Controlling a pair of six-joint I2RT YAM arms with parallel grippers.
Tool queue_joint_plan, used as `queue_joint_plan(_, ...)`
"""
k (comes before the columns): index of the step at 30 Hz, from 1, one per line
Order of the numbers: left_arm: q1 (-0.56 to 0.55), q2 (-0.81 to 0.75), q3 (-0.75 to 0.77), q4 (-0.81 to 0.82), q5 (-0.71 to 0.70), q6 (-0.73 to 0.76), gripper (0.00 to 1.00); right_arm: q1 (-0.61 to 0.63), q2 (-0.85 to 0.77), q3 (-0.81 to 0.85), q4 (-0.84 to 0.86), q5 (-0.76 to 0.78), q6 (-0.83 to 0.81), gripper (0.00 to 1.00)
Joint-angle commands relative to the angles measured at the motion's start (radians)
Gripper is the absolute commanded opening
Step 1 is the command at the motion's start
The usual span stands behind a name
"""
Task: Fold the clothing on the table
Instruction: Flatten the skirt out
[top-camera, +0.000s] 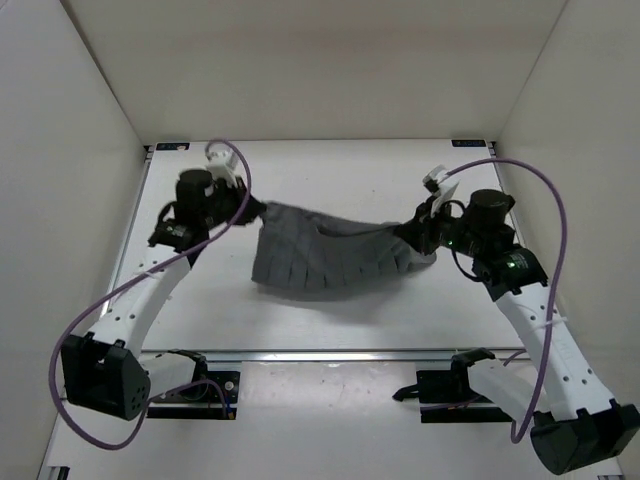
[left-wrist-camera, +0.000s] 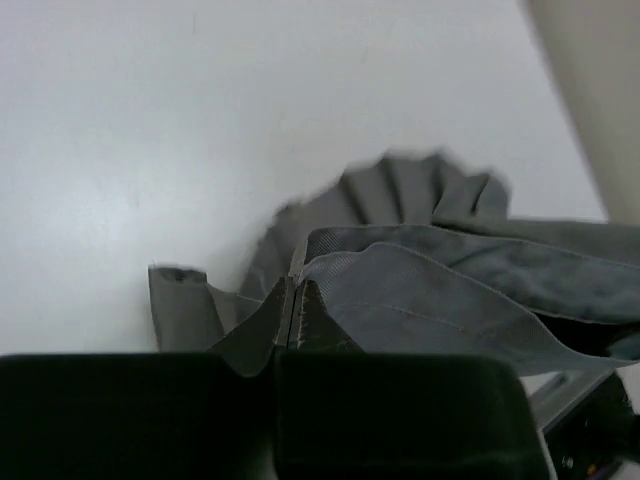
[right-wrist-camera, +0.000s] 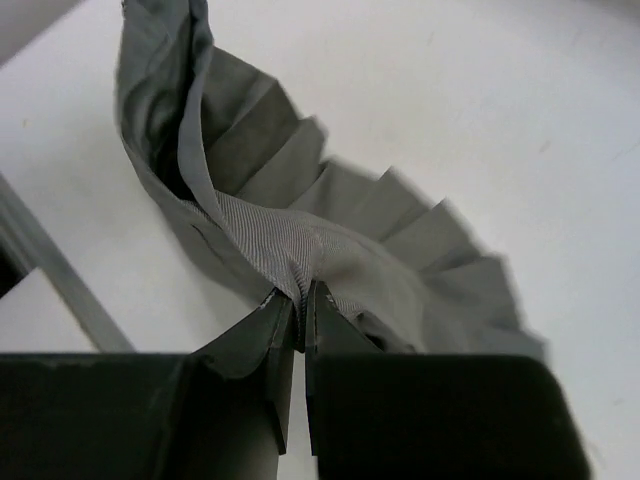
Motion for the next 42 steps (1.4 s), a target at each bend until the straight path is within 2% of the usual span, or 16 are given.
queue_joint_plan(1, -0.047, -0.003, -0.221, 0.023, -0.03, -0.056, 0.0, 0.019, 0.038, -0.106, -0.012, -0.026, 0.047, 0.0)
queue_joint_plan(5, -0.071, 0.087, -0.338, 0.119, -0.019, -0.082, 0.0, 0.042, 0.104, -0.215, -0.025, 0.035, 0.113, 0.0)
queue_joint_plan(8, -0.073, 0.167, -0.361, 0.164, 0.011, -0.091, 0.21, 0.024, 0.132, -0.266, -0.012, 0.049, 0.129, 0.0)
queue_joint_plan(9, -0.073, 0.185, -0.37, 0.188, 0.018, -0.097, 0.33, 0.006, 0.141, -0.28, -0.008, 0.046, 0.127, 0.0)
queue_joint_plan(12, -0.071, 0.205, -0.38, 0.23, 0.019, -0.11, 0.45, -0.008, 0.152, -0.29, -0.008, 0.061, 0.11, 0.0)
queue_joint_plan(19, -0.085, 0.242, -0.36, 0.208, -0.024, -0.097, 0.55, -0.019, 0.166, -0.313, 0.02, 0.045, 0.11, 0.0)
queue_joint_plan(28, -0.097, 0.32, -0.349, 0.187, -0.077, -0.1, 0.55, -0.019, 0.158, -0.309, 0.025, 0.045, 0.109, 0.0)
queue_joint_plan(30, -0.111, 0.338, -0.345, 0.195, -0.071, -0.099, 0.55, -0.018, 0.166, -0.313, 0.025, 0.041, 0.109, 0.0)
queue_joint_plan(34, -0.111, 0.334, -0.357, 0.269, -0.007, -0.128, 0.38, -0.018, 0.158, -0.32, 0.034, 0.041, 0.106, 0.0)
queue_joint_plan(36, -0.113, 0.32, -0.364, 0.318, 0.02, -0.149, 0.16, -0.013, 0.156, -0.323, 0.035, 0.037, 0.097, 0.0)
queue_joint_plan(37, -0.108, 0.316, -0.364, 0.328, 0.042, -0.156, 0.0, -0.019, 0.164, -0.33, 0.035, 0.032, 0.097, 0.0)
queue_joint_plan(42, -0.091, 0.273, -0.282, 0.342, 0.042, -0.16, 0.0, -0.018, 0.216, -0.245, 0.06, -0.018, 0.089, 0.0)
